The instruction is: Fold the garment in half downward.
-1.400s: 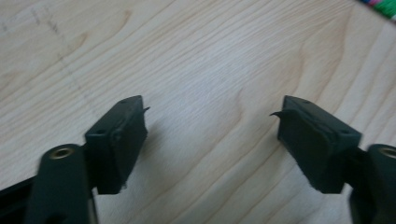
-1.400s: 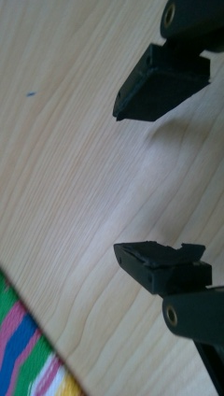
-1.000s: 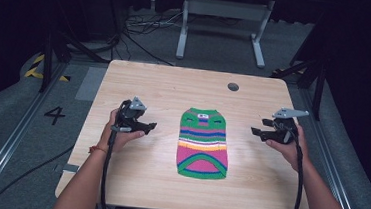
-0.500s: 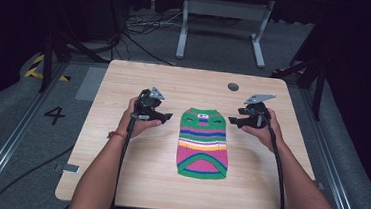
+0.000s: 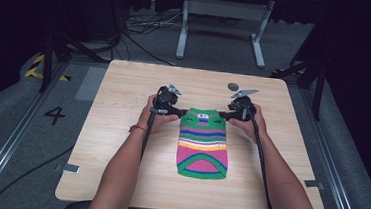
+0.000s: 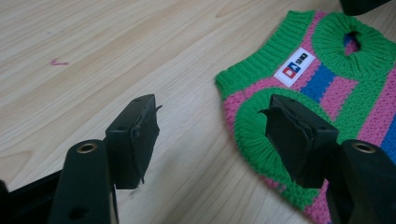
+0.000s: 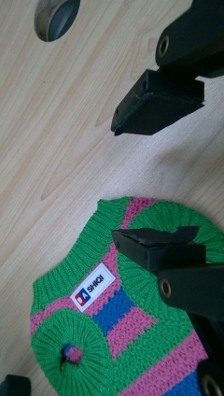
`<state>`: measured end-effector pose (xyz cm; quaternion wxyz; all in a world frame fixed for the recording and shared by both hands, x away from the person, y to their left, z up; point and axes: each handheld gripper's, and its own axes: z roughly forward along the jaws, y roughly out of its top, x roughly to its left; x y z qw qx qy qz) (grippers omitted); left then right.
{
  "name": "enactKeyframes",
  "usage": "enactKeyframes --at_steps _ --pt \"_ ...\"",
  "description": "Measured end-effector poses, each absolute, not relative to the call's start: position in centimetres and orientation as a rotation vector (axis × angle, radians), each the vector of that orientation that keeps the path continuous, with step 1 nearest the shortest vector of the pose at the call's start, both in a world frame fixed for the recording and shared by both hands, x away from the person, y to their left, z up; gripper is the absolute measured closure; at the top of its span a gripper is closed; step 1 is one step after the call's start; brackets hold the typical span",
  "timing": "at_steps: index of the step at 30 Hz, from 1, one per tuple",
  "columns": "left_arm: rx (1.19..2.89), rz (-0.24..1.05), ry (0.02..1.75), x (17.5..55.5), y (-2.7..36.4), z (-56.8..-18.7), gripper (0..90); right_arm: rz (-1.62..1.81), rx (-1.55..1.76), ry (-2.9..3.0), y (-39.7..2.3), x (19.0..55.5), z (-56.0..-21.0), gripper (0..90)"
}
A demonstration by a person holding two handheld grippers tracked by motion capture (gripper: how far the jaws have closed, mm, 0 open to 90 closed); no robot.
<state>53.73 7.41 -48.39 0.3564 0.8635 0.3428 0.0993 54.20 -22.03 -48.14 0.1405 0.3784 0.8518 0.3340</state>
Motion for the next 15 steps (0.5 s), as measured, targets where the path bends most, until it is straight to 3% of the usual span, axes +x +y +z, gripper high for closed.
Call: enactKeyframes --at_steps 15 --pt "2.189 0.274 1.0 54.7 5.2 -50.2 33.2 0.975 1.17 2.466 -21.2 55.0 -49.7 43.2"
